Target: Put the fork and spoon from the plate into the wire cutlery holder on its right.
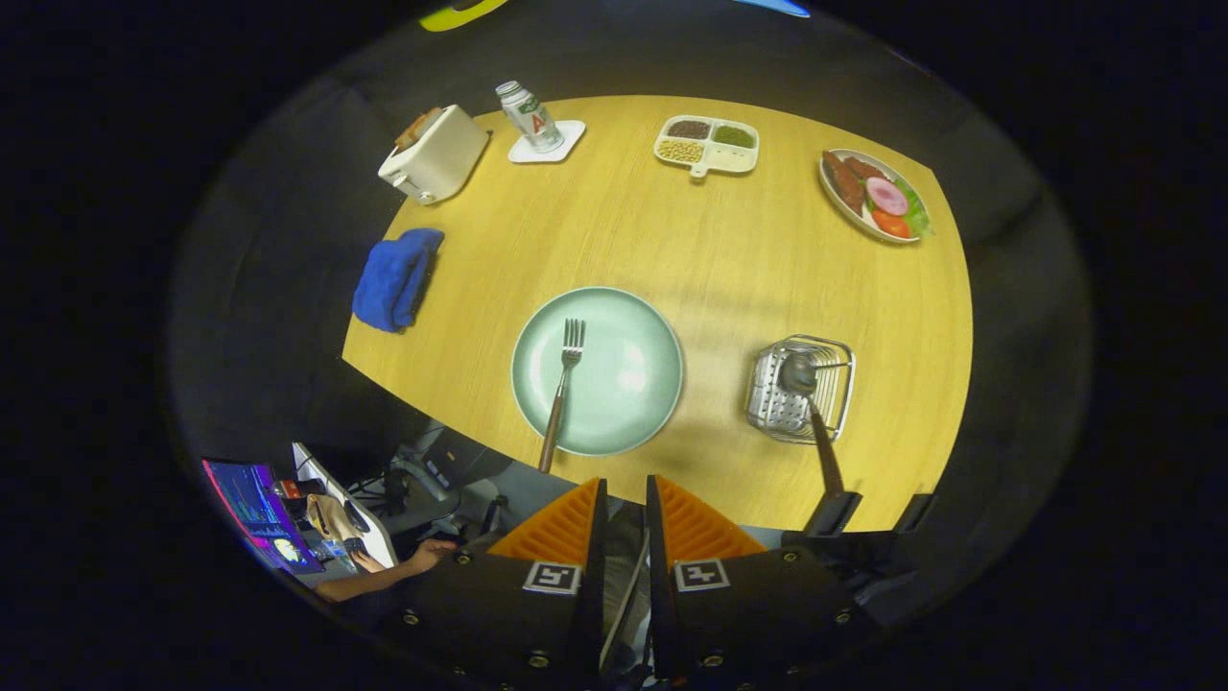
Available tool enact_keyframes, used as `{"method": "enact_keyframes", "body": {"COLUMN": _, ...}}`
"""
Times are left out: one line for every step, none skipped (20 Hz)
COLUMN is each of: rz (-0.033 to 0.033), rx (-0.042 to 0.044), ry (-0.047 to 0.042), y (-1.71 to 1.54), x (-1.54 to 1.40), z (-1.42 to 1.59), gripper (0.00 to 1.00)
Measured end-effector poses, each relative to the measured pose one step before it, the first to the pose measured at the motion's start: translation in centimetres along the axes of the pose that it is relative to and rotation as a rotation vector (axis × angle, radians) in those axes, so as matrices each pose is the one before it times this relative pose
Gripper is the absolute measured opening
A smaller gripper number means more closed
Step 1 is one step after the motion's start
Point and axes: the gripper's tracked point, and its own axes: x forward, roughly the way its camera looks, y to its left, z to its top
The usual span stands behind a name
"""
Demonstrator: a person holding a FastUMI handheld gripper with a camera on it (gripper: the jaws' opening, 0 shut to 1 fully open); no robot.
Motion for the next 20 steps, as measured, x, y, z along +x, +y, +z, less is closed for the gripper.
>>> {"method": "enact_keyframes", "body": {"rz": 0.00173, "rx": -0.01233, "ry": 0.00833, "y": 0.705, "x": 0.697, "z": -0.036, "gripper": 0.21}}
{"method": "enact_keyframes", "body": {"rz": 0.00594, "rx": -0.00922, "ry": 0.0055, "y": 0.787, "x": 0.757, "z": -0.077, "gripper": 0.21}}
{"method": "enact_keyframes", "body": {"rz": 0.00571, "rx": -0.00651, "ry": 0.00779, "y": 0.747, "x": 0.785, "z": -0.031, "gripper": 0.21}}
{"method": "enact_keyframes", "body": {"rz": 0.00969, "rx": -0.00508, "ry": 0.00727, "y": 0.888, "x": 0.916, "z": -0.024, "gripper": 0.21}}
{"method": "enact_keyframes", "body": {"rz": 0.01049, "rx": -0.00316, "ry": 0.01187, "y": 0.838, "x": 0.857, "z": -0.081, "gripper": 0.21}}
{"method": "enact_keyframes", "body": {"rz": 0.00744, "rx": -0.00413, "ry": 0.01181, "y": 0.707, "x": 0.862, "z": -0.149, "gripper": 0.21}}
{"method": "enact_keyframes", "body": {"rz": 0.0072, "rx": -0.004, "ry": 0.00803, "y": 0.621, "x": 0.722, "z": -0.036, "gripper": 0.21}}
{"method": "enact_keyframes", "body": {"rz": 0.00702, "rx": -0.00453, "ry": 0.00912, "y": 0.606, "x": 0.692, "z": -0.113, "gripper": 0.21}}
{"method": "enact_keyframes", "body": {"rz": 0.00098, "rx": -0.00132, "ry": 0.00942, "y": 0.333, "x": 0.608, "z": -0.013, "gripper": 0.21}}
{"method": "enact_keyframes", "body": {"rz": 0.00058, "rx": -0.00062, "ry": 0.00427, "y": 0.293, "x": 0.678, "z": 0.085, "gripper": 0.21}}
{"method": "enact_keyframes", "body": {"rz": -0.00173, "rx": -0.00138, "ry": 0.00544, "y": 0.237, "x": 0.589, "z": 0.105, "gripper": 0.21}}
{"method": "enact_keyframes", "body": {"rz": -0.00109, "rx": -0.00026, "ry": 0.00727, "y": 0.178, "x": 0.572, "z": -0.038, "gripper": 0.21}}
{"method": "enact_keyframes", "body": {"rz": 0.00068, "rx": 0.00083, "ry": 0.00604, "y": 0.214, "x": 0.564, "z": 0.029, "gripper": 0.21}}
{"method": "enact_keyframes", "body": {"rz": 0.00118, "rx": 0.00317, "ry": 0.00503, "y": 0.21, "x": 0.581, "z": 0.072, "gripper": 0.21}}
{"method": "enact_keyframes", "body": {"rz": 0.00043, "rx": 0.00127, "ry": 0.0065, "y": 0.147, "x": 0.513, "z": 0.072, "gripper": 0.21}}
{"method": "enact_keyframes", "body": {"rz": -0.00133, "rx": 0.00095, "ry": 0.00374, "y": 0.119, "x": 0.515, "z": 0.062, "gripper": 0.21}}
{"method": "enact_keyframes", "body": {"rz": -0.00436, "rx": -0.00204, "ry": 0.00568, "y": 0.021, "x": 0.424, "z": 0.089, "gripper": 0.21}}
{"method": "enact_keyframes", "body": {"rz": -0.00501, "rx": -0.00291, "ry": 0.00417, "y": 0.006, "x": 0.462, "z": 0.141, "gripper": 0.21}}
{"method": "enact_keyframes", "body": {"rz": -0.00304, "rx": 0.00132, "ry": 0.00458, "y": -0.018, "x": 0.436, "z": 0.098, "gripper": 0.21}}
{"method": "enact_keyframes", "body": {"rz": -0.0027, "rx": 0.00023, "ry": 0.00477, "y": 0.028, "x": 0.581, "z": -0.012, "gripper": 0.21}}
